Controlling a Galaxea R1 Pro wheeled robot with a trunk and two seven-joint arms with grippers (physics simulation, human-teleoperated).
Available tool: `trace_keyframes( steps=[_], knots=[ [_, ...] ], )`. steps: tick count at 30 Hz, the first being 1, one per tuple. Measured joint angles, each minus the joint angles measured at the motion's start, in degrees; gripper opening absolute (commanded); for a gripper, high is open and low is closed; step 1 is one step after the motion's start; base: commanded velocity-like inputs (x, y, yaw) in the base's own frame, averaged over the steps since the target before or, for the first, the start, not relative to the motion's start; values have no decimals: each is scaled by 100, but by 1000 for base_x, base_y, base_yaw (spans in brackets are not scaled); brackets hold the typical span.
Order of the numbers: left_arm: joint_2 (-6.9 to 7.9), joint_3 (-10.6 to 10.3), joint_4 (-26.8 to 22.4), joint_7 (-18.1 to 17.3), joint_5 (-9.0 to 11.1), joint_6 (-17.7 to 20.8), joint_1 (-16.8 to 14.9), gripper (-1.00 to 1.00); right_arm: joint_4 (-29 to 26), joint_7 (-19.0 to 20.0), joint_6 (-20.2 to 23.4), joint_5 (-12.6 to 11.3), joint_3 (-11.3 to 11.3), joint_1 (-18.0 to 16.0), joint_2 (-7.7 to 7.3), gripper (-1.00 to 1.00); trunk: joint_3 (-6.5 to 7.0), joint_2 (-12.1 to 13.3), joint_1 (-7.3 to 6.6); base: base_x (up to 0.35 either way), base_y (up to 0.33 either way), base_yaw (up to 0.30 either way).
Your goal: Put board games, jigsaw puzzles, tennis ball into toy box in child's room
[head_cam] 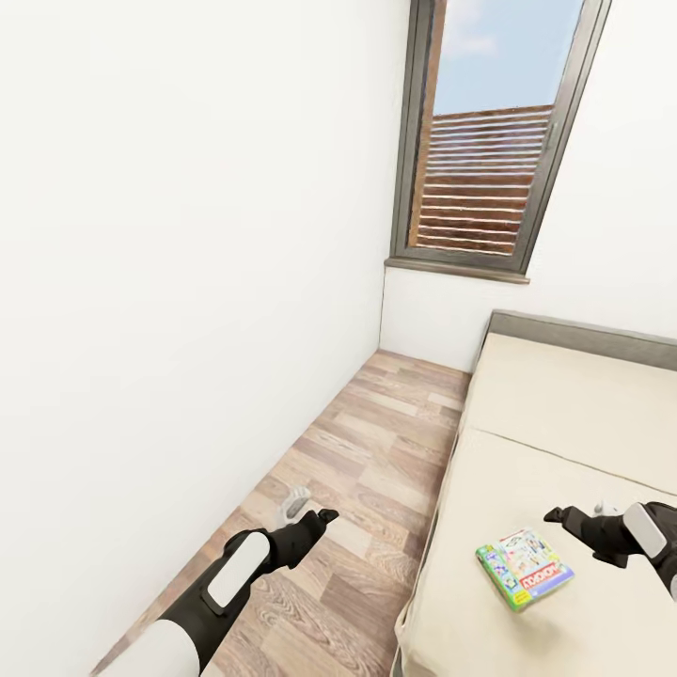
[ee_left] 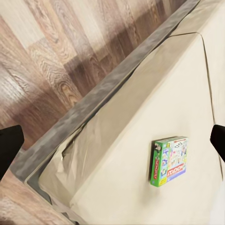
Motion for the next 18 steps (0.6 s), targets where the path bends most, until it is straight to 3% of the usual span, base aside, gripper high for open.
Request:
trace_keyframes(
  steps=[5,11,14,16,17,18],
  knots=[
    [-6,0,1,7,4,5,0,100,-21,0,20,-10,-6,-3,2,100,-90,-201,110,0,0,-63],
    [-7,0,1,5,5,8,0,100,-26,15,35,-19,5,-11,6,100,-198,-441,242,0,0,-229],
    [75,43,0,-10,49,43,4,100,-34,90,34,-119,10,-79,72,100,-256,-562,308,0,0,-274],
    [117,57,-3,-21,66,83,5,100,-49,267,23,-245,11,-135,167,100,-293,-642,352,0,0,-278],
    [157,68,-1,-30,77,127,6,100,-63,873,25,-490,9,-272,274,100,-311,-682,374,0,0,-278],
    [167,73,-4,-29,80,134,7,100,-65,1047,21,-486,14,-302,288,100,-331,-722,395,0,0,-278]
  ],
)
